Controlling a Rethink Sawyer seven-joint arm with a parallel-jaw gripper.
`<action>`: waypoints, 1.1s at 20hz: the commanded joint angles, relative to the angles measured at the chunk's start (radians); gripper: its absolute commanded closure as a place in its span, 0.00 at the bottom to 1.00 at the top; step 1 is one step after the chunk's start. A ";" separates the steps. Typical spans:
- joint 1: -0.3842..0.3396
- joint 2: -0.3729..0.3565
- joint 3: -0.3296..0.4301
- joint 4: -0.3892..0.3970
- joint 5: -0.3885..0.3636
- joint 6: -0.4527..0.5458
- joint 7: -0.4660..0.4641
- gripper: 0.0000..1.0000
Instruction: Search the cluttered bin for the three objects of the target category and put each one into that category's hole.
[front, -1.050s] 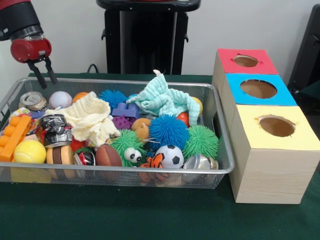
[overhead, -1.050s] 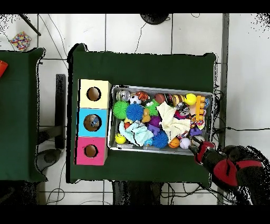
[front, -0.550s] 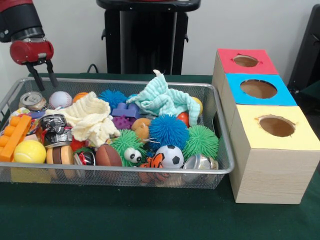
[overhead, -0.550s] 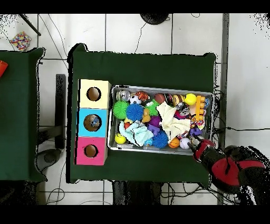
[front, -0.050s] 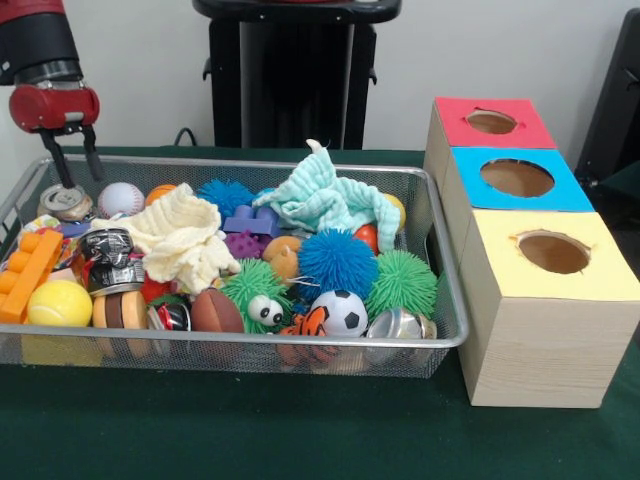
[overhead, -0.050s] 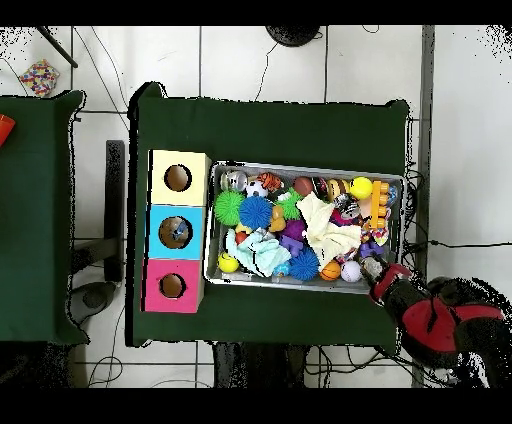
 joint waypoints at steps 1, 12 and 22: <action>-0.011 0.051 0.091 0.013 0.025 0.120 -0.280 0.00; 0.000 0.033 0.089 0.036 0.002 0.115 -0.274 0.00; 0.172 -0.102 -0.049 0.036 -0.058 -0.021 0.006 0.00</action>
